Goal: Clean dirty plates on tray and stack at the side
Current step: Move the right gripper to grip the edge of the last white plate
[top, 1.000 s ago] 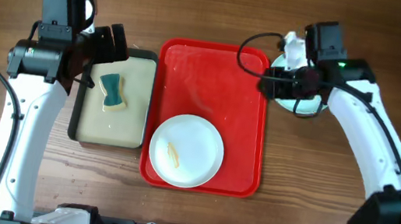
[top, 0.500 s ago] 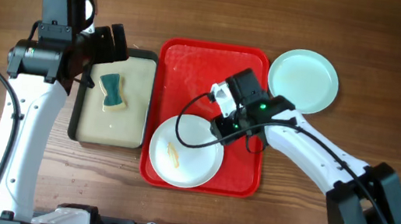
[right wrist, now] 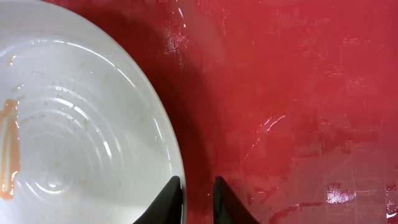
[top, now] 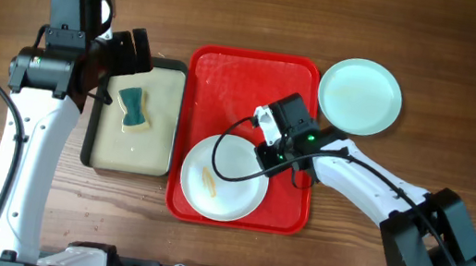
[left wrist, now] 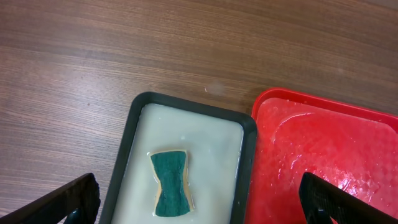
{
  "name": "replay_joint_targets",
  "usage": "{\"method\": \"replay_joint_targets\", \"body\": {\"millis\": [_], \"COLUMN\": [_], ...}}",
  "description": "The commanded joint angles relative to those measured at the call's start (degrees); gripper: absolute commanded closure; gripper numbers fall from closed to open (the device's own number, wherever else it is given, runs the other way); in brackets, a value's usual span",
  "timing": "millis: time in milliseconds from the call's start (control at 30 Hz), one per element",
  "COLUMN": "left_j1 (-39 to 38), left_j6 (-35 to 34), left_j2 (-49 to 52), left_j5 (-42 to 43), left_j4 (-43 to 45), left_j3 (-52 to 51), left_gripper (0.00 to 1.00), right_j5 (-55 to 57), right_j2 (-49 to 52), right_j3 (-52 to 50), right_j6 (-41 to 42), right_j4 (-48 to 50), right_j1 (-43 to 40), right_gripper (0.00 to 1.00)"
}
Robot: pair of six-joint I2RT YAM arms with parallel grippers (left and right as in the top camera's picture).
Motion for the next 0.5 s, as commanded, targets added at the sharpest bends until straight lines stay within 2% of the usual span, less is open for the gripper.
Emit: {"method": "replay_joint_targets", "body": {"millis": [0, 67, 333, 467], "left_j1": [0.15, 0.15, 0.15, 0.15], "left_j6": [-0.55, -0.55, -0.55, -0.55], "left_j2": [-0.22, -0.22, -0.22, -0.22], "left_j5": [0.46, 0.46, 0.46, 0.46], "left_j4": [0.13, 0.13, 0.13, 0.13], "left_j3": [0.44, 0.44, 0.44, 0.44], "left_gripper": [0.00, 0.00, 0.00, 0.00], "right_j5": [3.65, 10.75, 23.19, 28.61], "right_j2": [0.81, 0.81, 0.81, 0.85], "right_j3": [-0.57, -0.57, -0.57, -0.57], "right_j6": [3.13, 7.76, 12.33, 11.82], "right_j4": [1.60, 4.28, 22.16, 23.63], "right_j1": [0.02, 0.02, -0.09, -0.17], "right_gripper": [0.92, 0.96, 0.96, 0.96]}}
